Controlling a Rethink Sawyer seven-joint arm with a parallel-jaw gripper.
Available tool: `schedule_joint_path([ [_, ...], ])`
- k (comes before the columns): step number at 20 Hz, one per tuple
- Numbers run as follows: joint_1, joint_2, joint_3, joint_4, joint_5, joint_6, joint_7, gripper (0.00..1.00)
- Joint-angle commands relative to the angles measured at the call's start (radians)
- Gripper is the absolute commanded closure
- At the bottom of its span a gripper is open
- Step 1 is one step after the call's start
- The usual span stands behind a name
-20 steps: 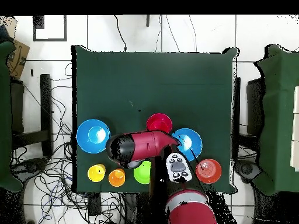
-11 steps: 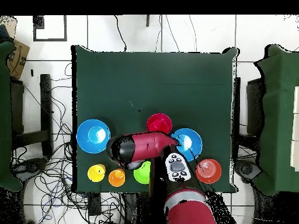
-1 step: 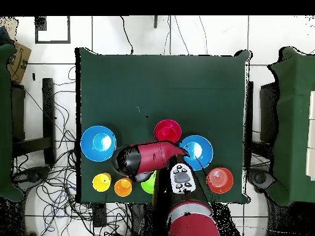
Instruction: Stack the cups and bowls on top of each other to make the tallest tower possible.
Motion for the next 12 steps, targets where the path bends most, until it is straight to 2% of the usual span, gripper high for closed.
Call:
schedule_joint_path([
  [1,0.017,0.040,0.006,-0.044,-0.064,0.007,0.086,0.00],
  [12,0.019,0.107,-0.007,-0.022,-0.064,-0.055,0.094,0.00],
])
